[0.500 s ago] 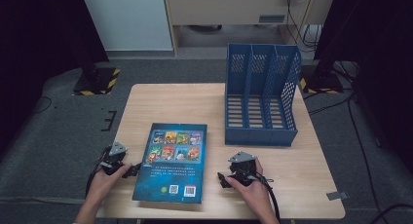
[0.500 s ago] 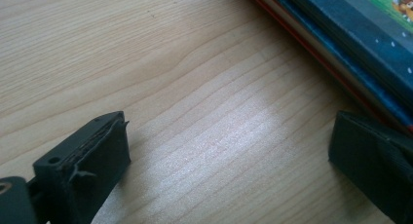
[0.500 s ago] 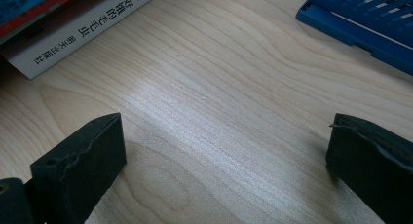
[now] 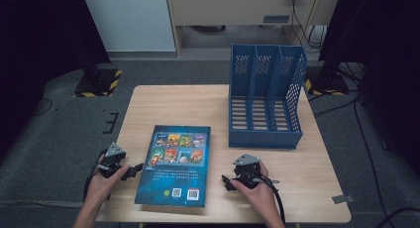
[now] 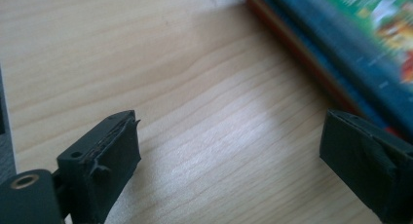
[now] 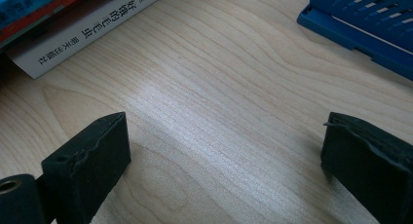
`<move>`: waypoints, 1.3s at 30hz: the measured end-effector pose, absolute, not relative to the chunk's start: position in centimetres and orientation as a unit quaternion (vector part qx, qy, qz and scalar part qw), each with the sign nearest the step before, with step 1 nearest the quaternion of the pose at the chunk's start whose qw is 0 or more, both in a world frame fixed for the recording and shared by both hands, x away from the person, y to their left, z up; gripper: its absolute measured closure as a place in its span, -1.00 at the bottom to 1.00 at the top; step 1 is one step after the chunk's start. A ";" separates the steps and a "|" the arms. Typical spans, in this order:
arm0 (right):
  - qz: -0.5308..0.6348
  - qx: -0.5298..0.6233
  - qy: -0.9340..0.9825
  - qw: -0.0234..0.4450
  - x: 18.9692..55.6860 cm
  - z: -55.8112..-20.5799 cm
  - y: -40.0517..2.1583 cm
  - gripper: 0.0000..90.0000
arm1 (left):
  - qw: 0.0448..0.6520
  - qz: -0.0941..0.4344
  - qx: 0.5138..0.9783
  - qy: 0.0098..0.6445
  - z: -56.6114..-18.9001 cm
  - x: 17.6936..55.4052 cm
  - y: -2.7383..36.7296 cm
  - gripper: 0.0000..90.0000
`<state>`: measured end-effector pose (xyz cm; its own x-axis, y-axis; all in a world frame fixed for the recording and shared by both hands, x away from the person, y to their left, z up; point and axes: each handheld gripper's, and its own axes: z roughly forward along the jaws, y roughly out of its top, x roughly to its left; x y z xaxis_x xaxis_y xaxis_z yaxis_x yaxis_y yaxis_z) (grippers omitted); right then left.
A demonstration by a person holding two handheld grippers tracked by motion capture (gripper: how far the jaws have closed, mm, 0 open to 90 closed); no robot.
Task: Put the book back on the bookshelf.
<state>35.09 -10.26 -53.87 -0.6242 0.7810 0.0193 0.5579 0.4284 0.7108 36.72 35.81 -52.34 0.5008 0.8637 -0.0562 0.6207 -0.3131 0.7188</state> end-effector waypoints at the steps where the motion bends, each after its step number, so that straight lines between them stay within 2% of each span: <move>1: 0.352 0.404 0.829 0.159 35.1 -53.9 -10.3 -0.90 | 0.360 0.174 0.788 0.468 -52.0 36.5 35.7 -0.85; 7: 0.351 0.408 0.827 0.161 35.0 -53.9 -10.2 -0.91 | 0.382 0.179 0.787 0.451 -50.4 35.4 35.1 -0.80; 9: 0.358 0.411 0.825 0.149 34.9 -53.6 -10.3 -0.81 | 0.392 0.179 0.787 0.442 -49.9 35.0 34.8 -0.79; 13: 0.390 0.402 0.815 0.148 34.5 -52.5 -10.2 -0.81 | 0.399 0.163 0.796 0.425 -49.6 34.6 33.7 -0.81; 19: 0.454 0.355 0.811 0.102 33.1 -50.3 -7.9 -0.80 | 0.401 0.142 0.809 0.405 -49.9 34.5 31.8 -0.85; 33: 0.459 0.338 0.820 0.051 33.5 -51.6 -3.7 -0.83 | 0.412 0.092 0.817 0.393 -51.0 35.6 30.9 -0.95; 39: 0.463 0.347 0.815 0.032 34.5 -52.0 -2.7 -0.88 | 0.420 0.049 0.814 0.399 -51.6 36.5 31.1 -1.00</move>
<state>34.49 -2.70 -52.01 -0.7567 0.5956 0.2695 0.5365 0.3302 0.7766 36.47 31.10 -51.60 0.6771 0.6903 -0.2549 0.6076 -0.3292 0.7228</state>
